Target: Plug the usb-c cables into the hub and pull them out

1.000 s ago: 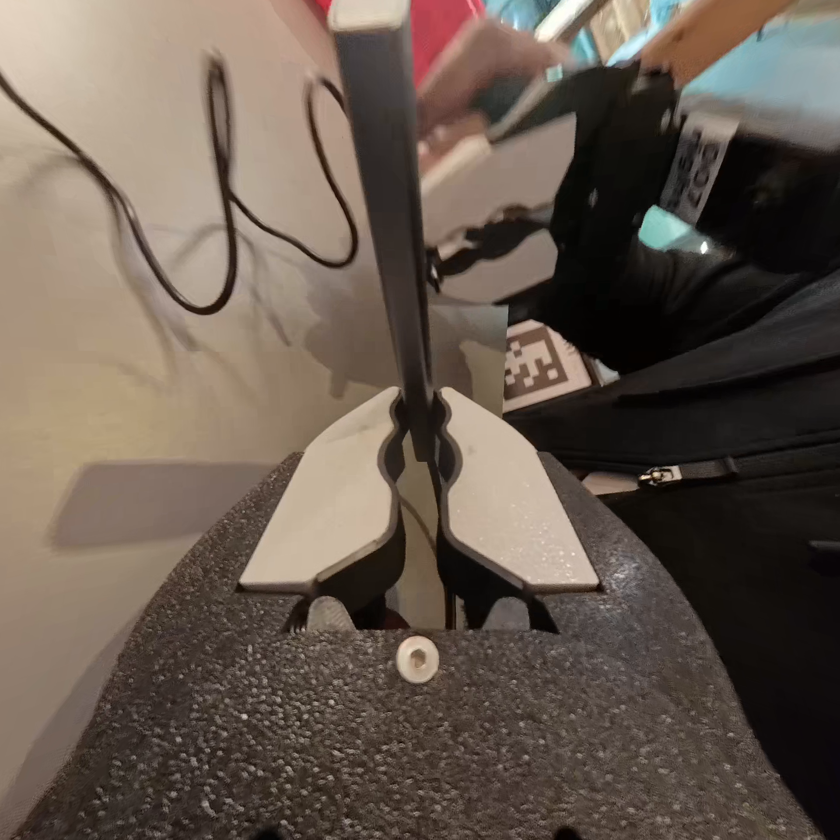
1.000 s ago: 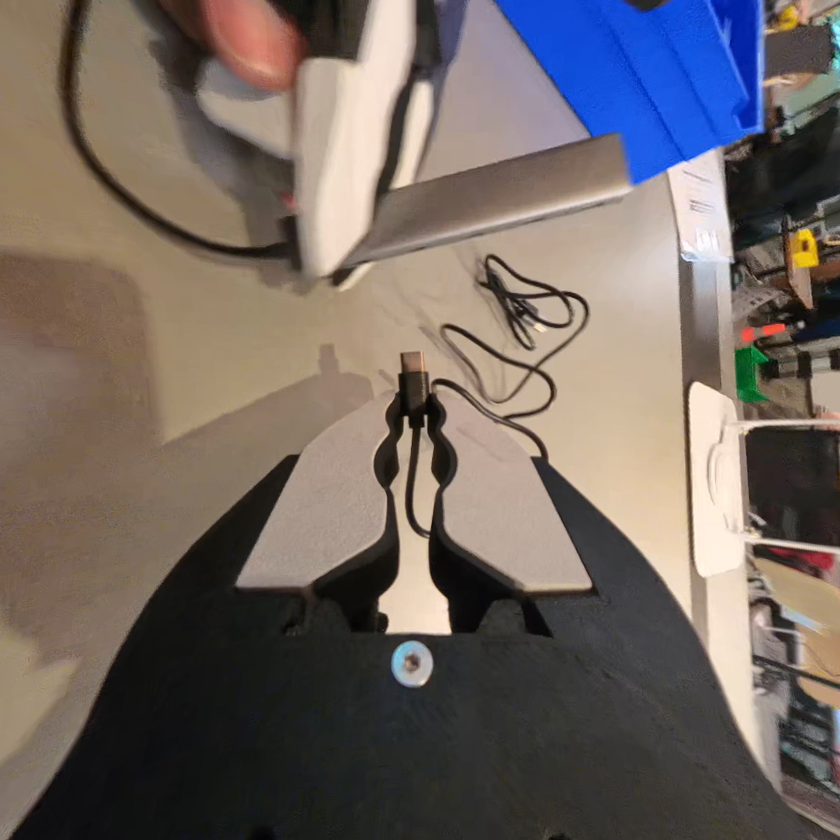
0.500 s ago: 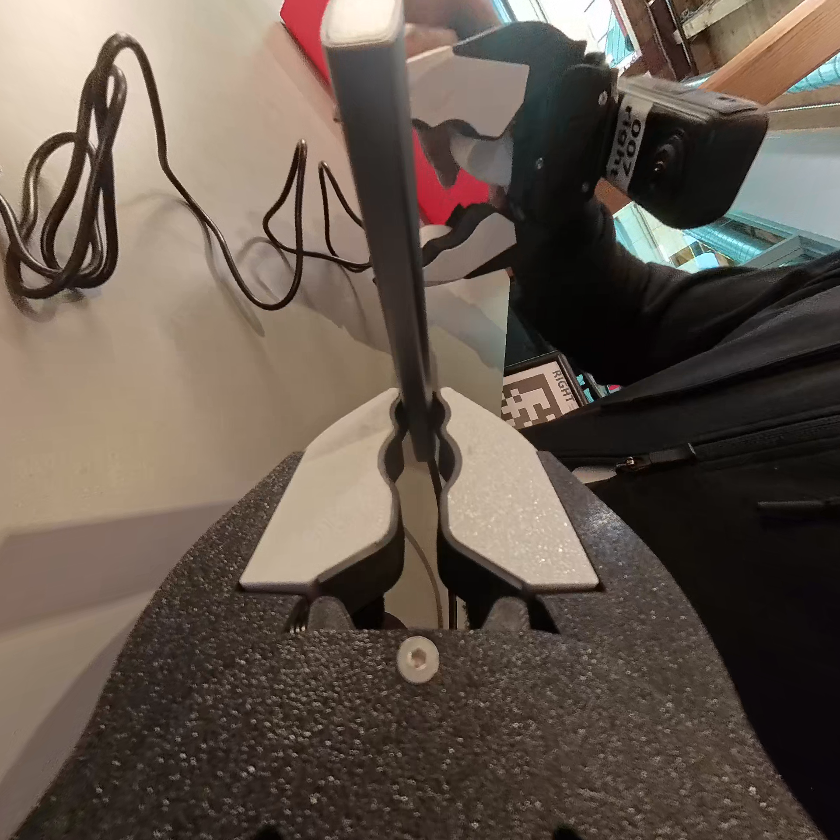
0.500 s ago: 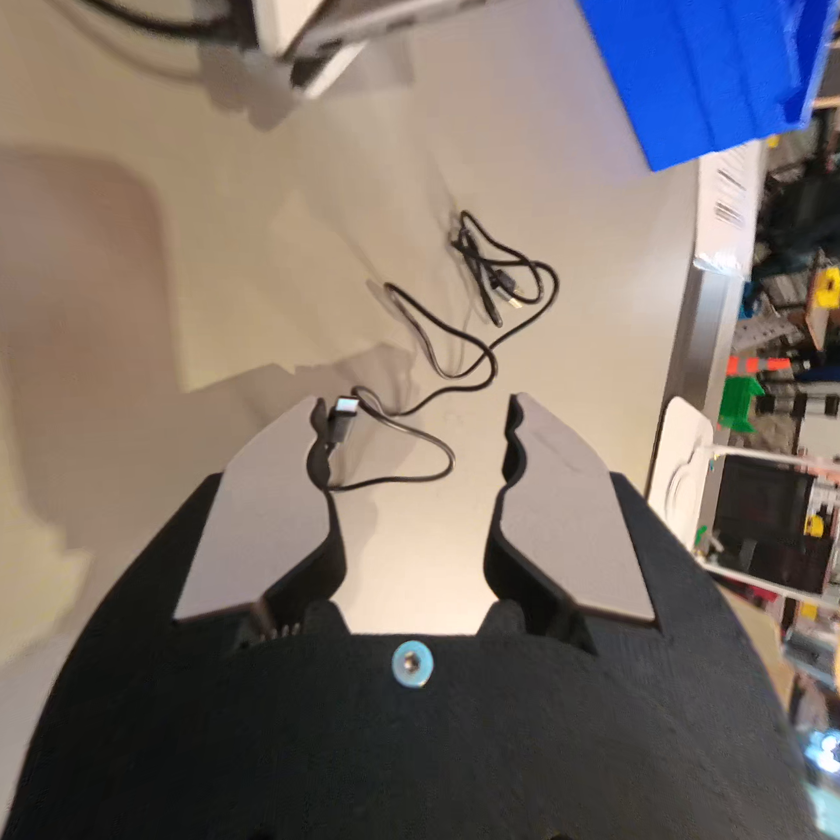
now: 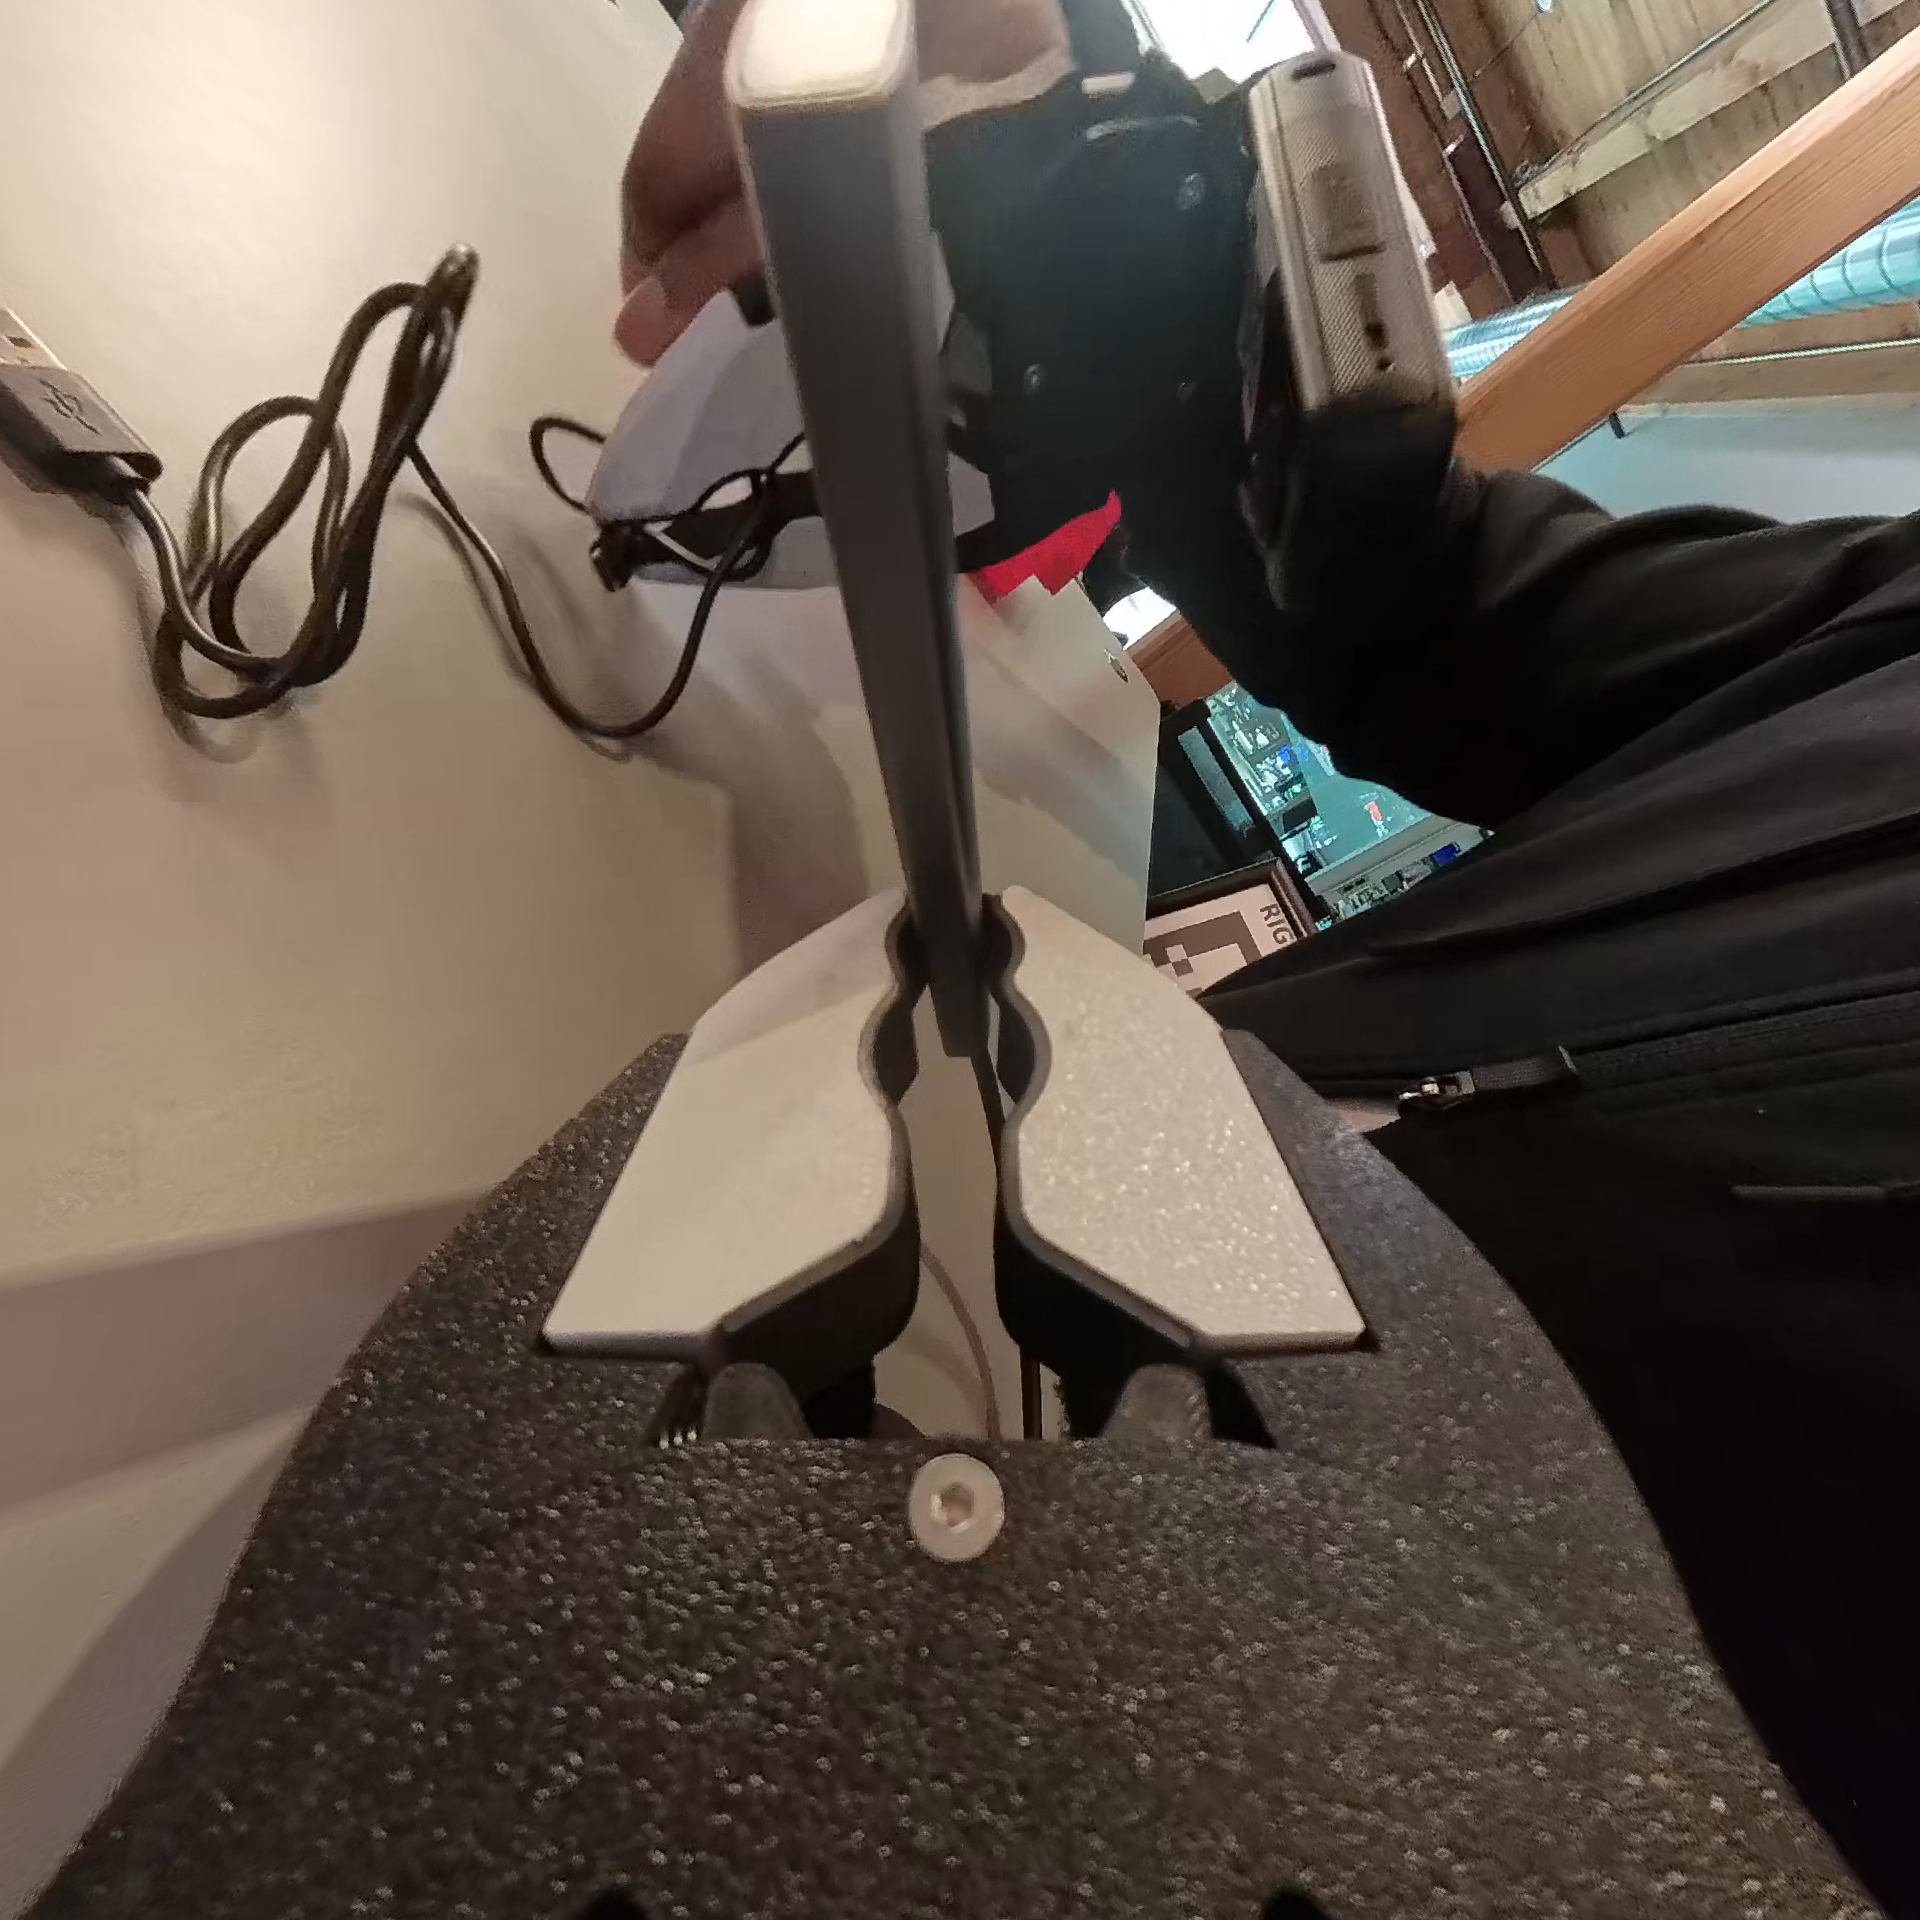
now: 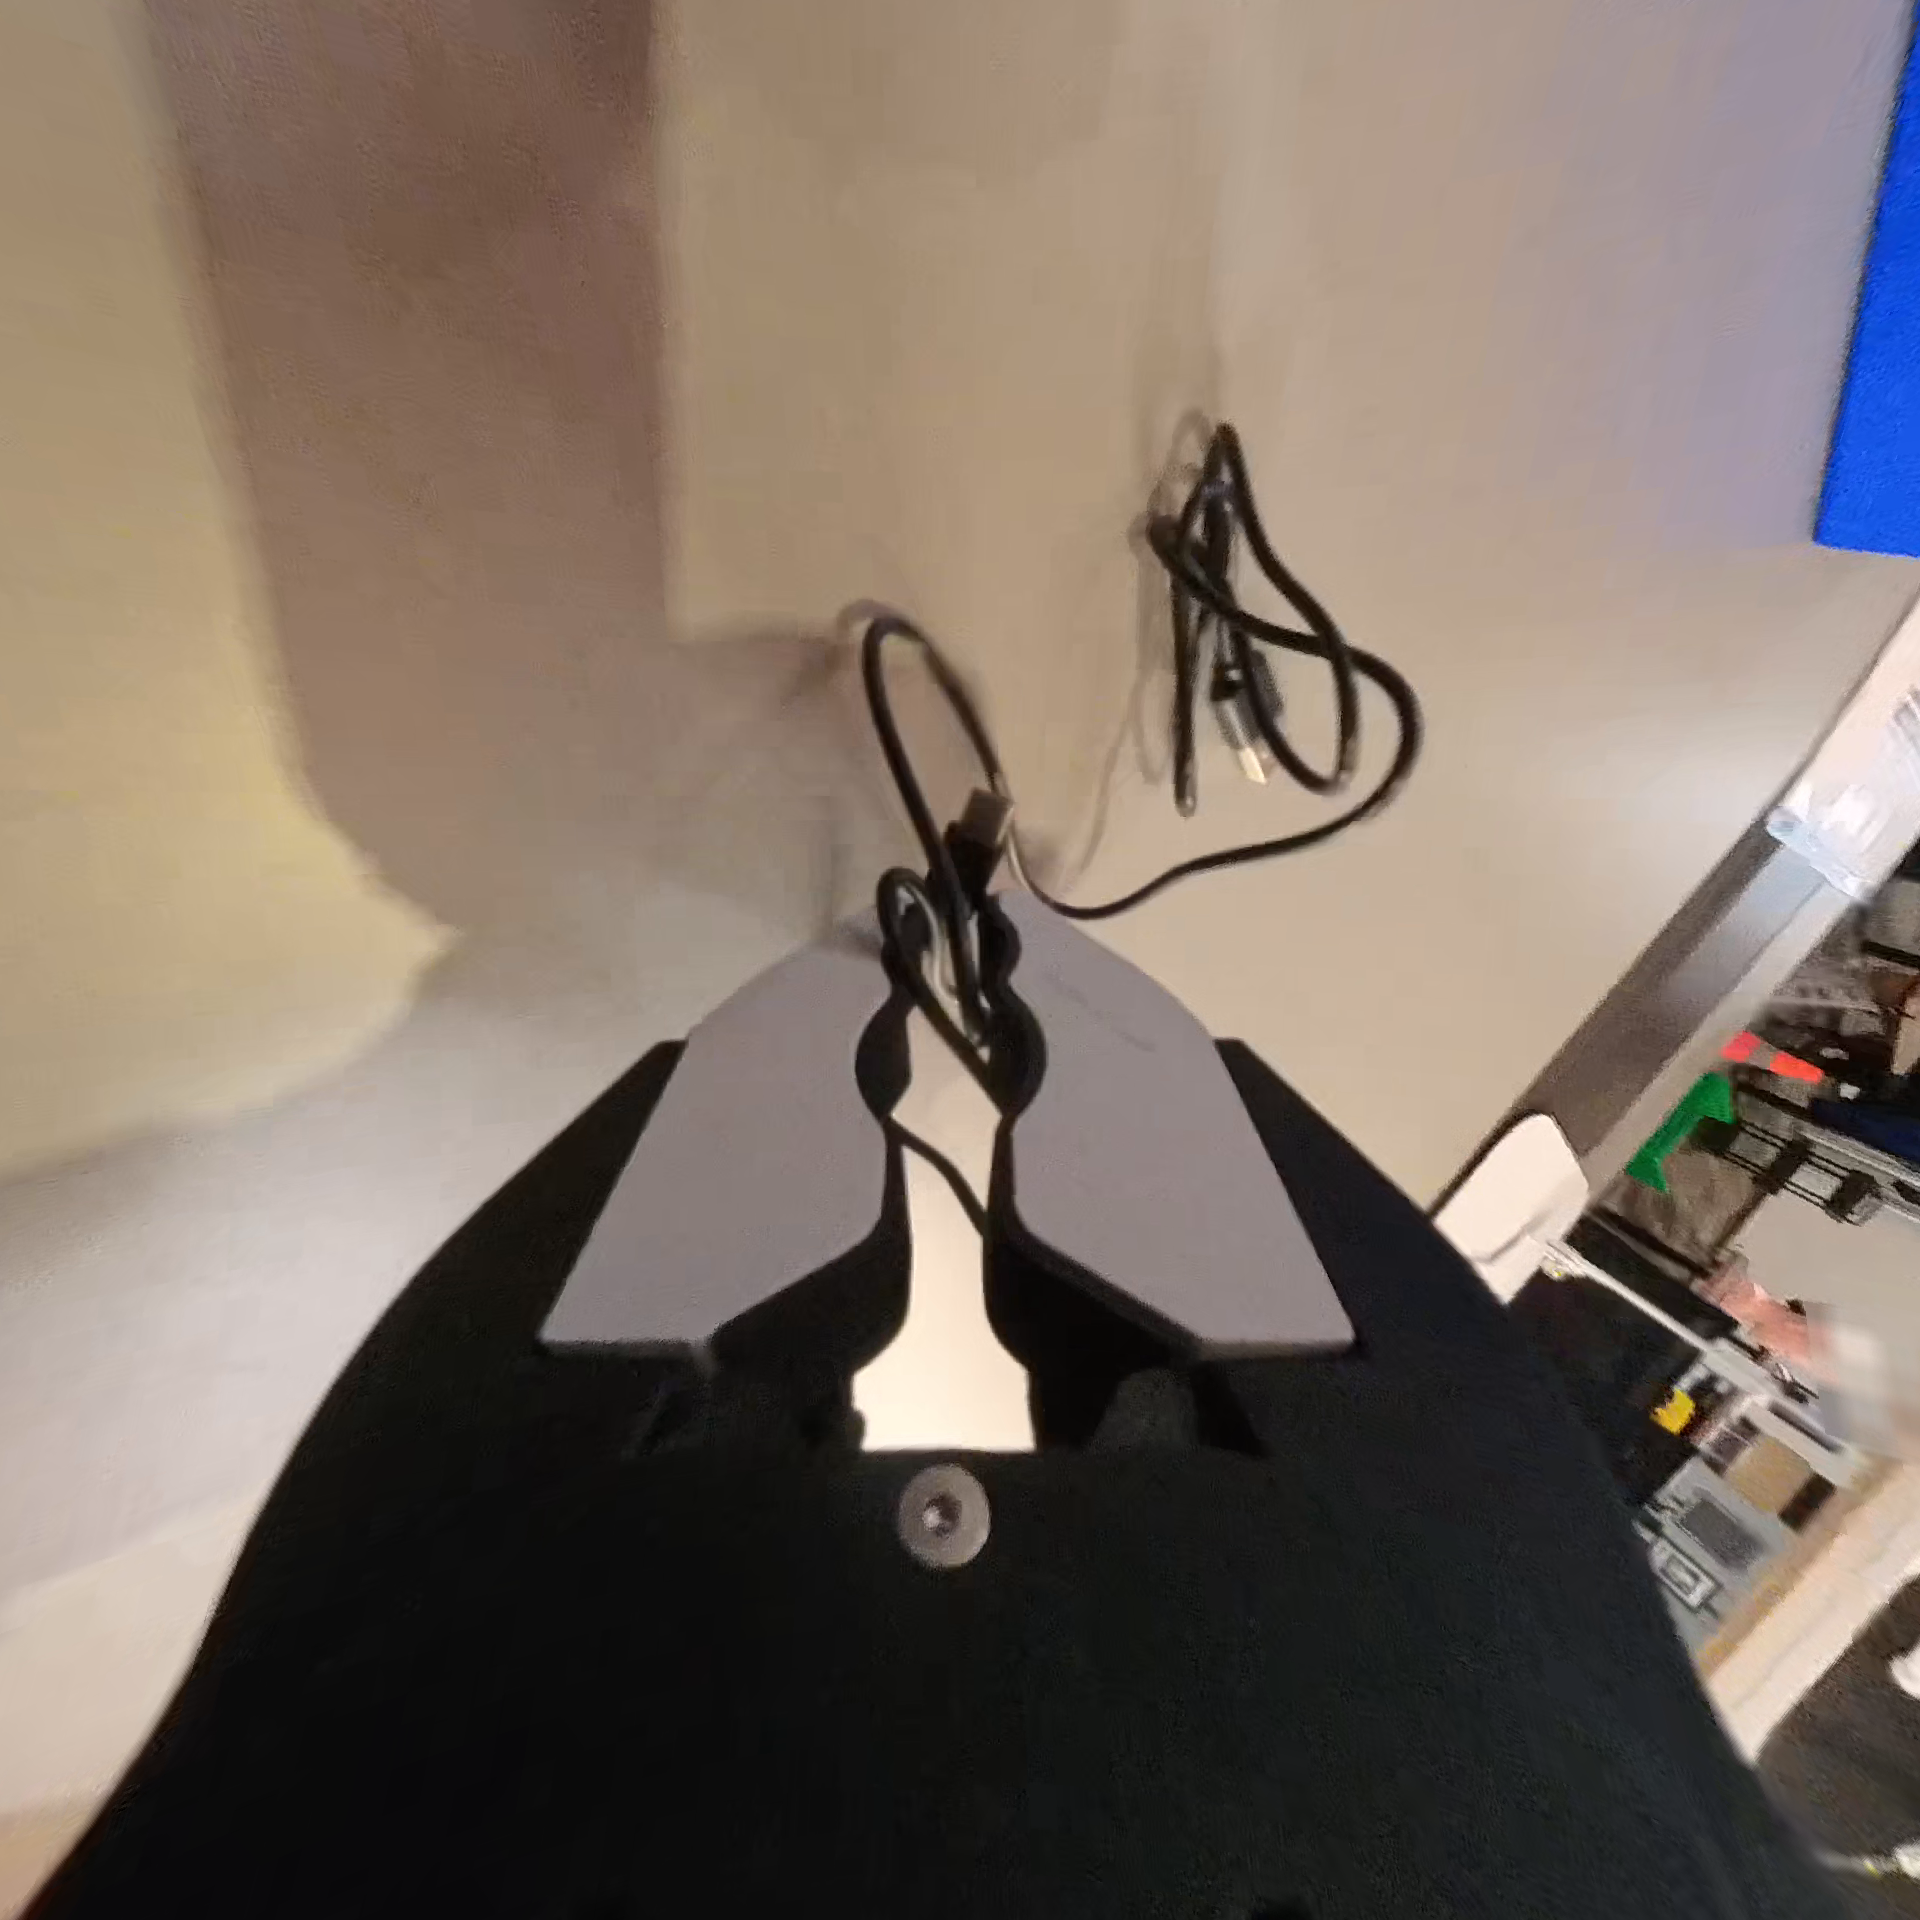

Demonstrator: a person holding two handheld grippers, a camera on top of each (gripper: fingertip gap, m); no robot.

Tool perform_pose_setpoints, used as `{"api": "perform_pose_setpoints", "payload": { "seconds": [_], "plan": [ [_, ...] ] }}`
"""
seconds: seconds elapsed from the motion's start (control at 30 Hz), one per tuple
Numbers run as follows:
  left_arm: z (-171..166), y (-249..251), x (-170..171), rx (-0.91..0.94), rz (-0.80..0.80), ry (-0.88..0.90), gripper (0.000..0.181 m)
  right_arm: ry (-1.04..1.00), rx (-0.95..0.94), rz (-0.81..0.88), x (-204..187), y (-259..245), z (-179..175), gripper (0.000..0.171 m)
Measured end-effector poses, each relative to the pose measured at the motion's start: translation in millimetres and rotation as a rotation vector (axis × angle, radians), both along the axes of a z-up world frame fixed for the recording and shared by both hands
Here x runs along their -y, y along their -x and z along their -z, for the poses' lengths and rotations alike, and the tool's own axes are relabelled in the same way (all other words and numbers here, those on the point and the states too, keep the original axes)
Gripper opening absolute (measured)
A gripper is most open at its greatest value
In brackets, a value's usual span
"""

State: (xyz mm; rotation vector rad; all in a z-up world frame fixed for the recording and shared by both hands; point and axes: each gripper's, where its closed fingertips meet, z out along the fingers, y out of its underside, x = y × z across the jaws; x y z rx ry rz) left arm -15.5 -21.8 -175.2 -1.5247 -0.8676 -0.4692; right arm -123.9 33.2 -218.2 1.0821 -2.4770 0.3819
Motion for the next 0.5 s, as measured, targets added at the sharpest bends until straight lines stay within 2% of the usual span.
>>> {"api": "perform_pose_setpoints", "payload": {
  "seconds": [0.07,0.17,0.37,0.5],
  "plan": [
    [-3,1,2,-0.012,-0.012,-0.013,0.011,0.116,-0.035,0.042,-6,7,-29,0.010],
    [-4,1,3,-0.013,-0.014,-0.024,0.011,0.279,-0.132,0.130,-38,21,-95,0.009],
    [-5,1,1,-0.005,0.014,-0.037,0.011,0.487,-0.383,0.357,-151,31,-244,0.009],
    [-4,1,-1,0.009,0.035,-0.034,0.011,0.584,-0.532,0.505,-228,22,-327,0.008]
  ]
}}
